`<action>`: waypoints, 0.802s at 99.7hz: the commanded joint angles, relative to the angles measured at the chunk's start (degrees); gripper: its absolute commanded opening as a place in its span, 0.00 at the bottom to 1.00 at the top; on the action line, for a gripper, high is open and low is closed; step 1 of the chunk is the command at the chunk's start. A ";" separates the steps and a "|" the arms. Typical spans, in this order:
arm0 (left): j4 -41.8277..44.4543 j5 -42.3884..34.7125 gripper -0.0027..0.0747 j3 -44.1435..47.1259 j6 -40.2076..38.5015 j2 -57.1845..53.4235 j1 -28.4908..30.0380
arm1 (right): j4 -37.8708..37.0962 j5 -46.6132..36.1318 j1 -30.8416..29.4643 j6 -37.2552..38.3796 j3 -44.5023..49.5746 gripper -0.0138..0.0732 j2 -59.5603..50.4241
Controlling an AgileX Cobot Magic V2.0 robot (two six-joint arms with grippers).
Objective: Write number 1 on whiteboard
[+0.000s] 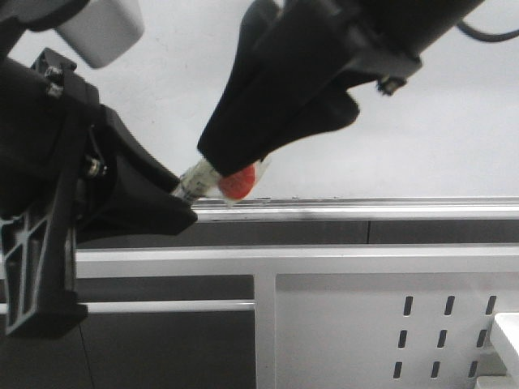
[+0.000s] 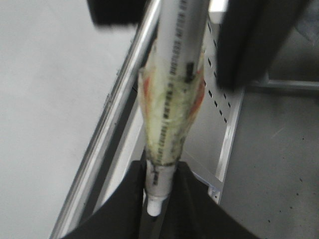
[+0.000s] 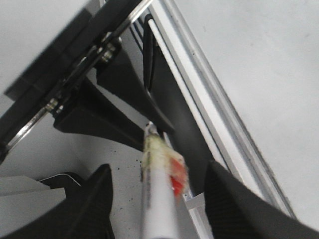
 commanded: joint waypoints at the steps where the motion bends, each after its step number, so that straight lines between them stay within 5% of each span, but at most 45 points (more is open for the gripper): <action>1: -0.18 -3.69 0.01 -2.13 -0.13 -1.59 -0.43 | 0.52 -2.53 0.03 -0.74 -2.52 0.57 -0.21; 28: -0.08 -3.69 0.01 -2.10 -0.13 -1.59 -0.43 | 0.52 -2.73 0.03 -0.74 -2.59 0.53 -0.11; 38: -0.08 -3.48 0.01 -2.10 -0.13 -1.59 -0.43 | 0.52 -2.63 0.03 -0.74 -2.59 0.39 -0.11; 49: 0.03 -3.48 0.01 -2.10 -0.13 -1.59 -0.43 | -1.69 -2.40 0.03 -0.74 -2.59 0.08 -0.11; 60: 0.03 -3.48 0.02 -2.10 -0.13 -1.59 -0.43 | -1.69 -3.03 0.03 -0.74 -2.59 0.08 -0.11; 69: -0.24 -3.48 0.15 -2.10 -0.13 -1.83 -0.43 | -1.90 -2.80 0.03 -0.74 -2.59 0.08 -0.11; 80: -1.31 -3.59 0.46 -2.10 -0.13 -3.31 -0.43 | -2.42 -2.26 0.03 -0.52 -2.59 0.08 -0.11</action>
